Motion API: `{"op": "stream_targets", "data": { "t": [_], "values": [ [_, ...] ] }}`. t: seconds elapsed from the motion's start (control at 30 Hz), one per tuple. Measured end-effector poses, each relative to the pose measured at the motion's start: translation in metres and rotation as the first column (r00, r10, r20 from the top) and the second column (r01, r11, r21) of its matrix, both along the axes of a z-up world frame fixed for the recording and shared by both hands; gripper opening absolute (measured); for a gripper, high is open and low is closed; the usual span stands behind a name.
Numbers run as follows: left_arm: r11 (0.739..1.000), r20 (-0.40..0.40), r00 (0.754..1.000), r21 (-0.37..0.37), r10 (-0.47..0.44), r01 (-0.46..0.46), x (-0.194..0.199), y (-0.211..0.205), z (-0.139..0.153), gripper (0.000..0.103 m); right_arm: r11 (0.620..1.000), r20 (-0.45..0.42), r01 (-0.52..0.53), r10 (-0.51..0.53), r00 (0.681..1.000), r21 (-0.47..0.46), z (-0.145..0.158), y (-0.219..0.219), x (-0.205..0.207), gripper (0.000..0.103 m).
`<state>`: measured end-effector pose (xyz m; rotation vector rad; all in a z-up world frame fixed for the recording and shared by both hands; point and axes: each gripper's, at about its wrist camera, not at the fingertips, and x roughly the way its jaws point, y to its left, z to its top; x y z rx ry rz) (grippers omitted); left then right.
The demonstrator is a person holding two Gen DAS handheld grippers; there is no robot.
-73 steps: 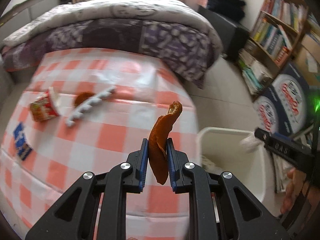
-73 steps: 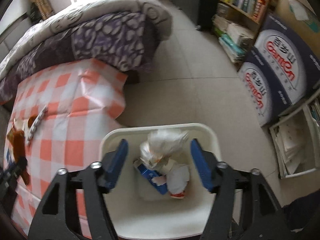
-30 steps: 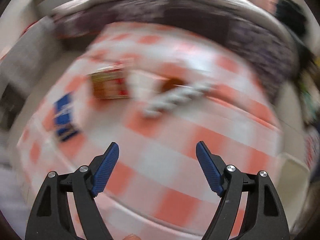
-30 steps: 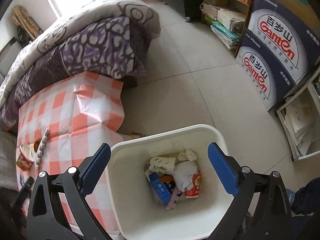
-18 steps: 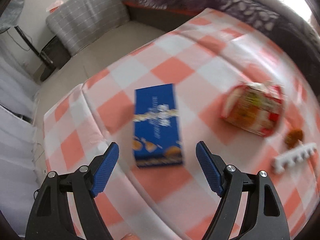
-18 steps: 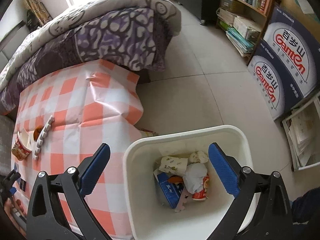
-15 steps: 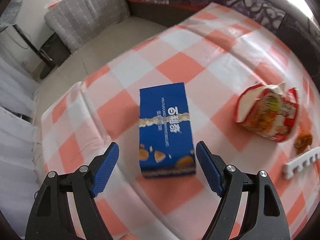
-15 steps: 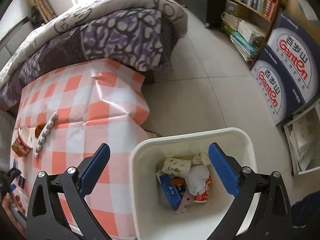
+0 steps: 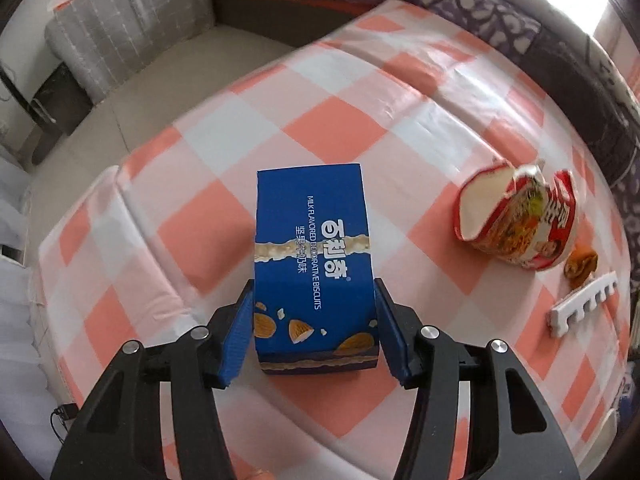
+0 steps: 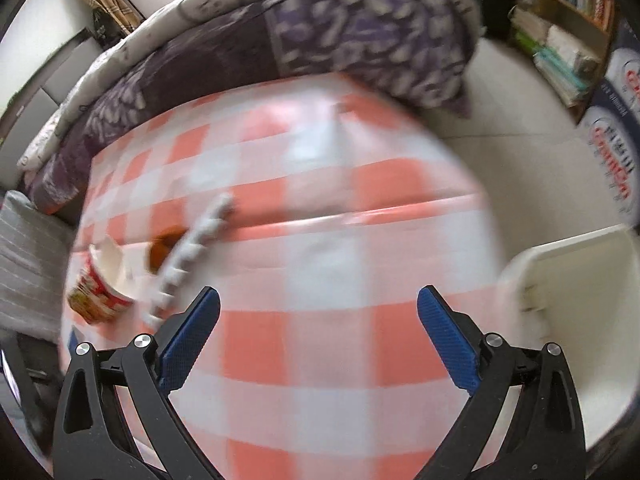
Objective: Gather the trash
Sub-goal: 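Grasp the white plastic strip with the right gripper while the left gripper holds the box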
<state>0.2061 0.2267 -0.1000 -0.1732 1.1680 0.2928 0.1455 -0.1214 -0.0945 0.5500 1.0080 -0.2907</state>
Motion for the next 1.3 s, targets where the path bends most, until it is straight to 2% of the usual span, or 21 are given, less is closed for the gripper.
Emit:
{"op": "stream_targets", "data": {
  "t": [0.1, 0.23, 0.33, 0.43, 0.57, 0.67, 0.7, 0.73, 0.93, 1.1, 1.3],
  "values": [
    [1.0, 0.051, 0.998, 0.001, 0.026, -0.026, -0.006, 0.006, 0.016, 0.055, 1.0, 0.006, 0.023, -0.024, 1.0, 0.019, -0.006, 0.03, 0.029, 0.095],
    [0.999, 0.119, 0.993, 0.046, 0.019, -0.025, -0.012, 0.005, 0.034, 0.055, 0.997, -0.009, 0.072, -0.072, 0.997, -0.011, -0.017, 0.056, 0.06, 0.095],
    [0.999, 0.145, 0.989, 0.036, 0.022, -0.027, -0.013, 0.007, 0.042, 0.055, 0.99, -0.018, 0.087, -0.09, 0.996, -0.108, -0.024, 0.074, 0.075, 0.096],
    [0.999, 0.149, 0.988, 0.021, 0.028, -0.032, -0.011, 0.01, 0.044, 0.055, 0.984, -0.003, 0.045, -0.046, 0.999, -0.174, -0.025, 0.086, 0.082, 0.095],
    [0.999, 0.142, 0.989, 0.016, 0.033, -0.035, -0.008, 0.012, 0.041, 0.055, 0.953, -0.042, -0.075, 0.066, 0.997, -0.294, -0.032, 0.103, 0.084, 0.093],
    [0.999, 0.144, 0.989, 0.011, 0.032, -0.034, -0.01, 0.013, 0.041, 0.055, 0.935, 0.004, -0.142, 0.151, 0.988, -0.325, -0.025, 0.101, 0.075, 0.06],
    [0.999, 0.145, 0.989, 0.011, 0.03, -0.032, -0.012, 0.013, 0.042, 0.055, 0.931, 0.007, -0.16, 0.172, 0.985, -0.328, -0.024, 0.099, 0.073, 0.038],
    [1.0, 0.148, 0.989, 0.009, 0.027, -0.028, -0.014, 0.012, 0.044, 0.055, 0.929, 0.004, -0.183, 0.195, 0.981, -0.321, -0.022, 0.096, 0.071, 0.028],
    [1.0, 0.155, 0.988, 0.003, 0.002, -0.002, -0.027, 0.002, 0.05, 0.055, 0.945, 0.0, -0.231, 0.238, 0.971, -0.229, -0.02, 0.069, 0.052, 0.009],
    [0.999, 0.179, 0.983, 0.006, -0.033, 0.032, -0.041, -0.012, 0.062, 0.055, 0.956, 0.019, -0.212, 0.22, 0.975, -0.204, -0.01, 0.052, 0.027, 0.009],
    [0.995, 0.252, 0.963, 0.011, -0.095, 0.095, -0.057, -0.037, 0.092, 0.055, 0.954, 0.072, -0.198, 0.219, 0.973, -0.225, 0.021, 0.036, 0.003, 0.009]
  ]
}}
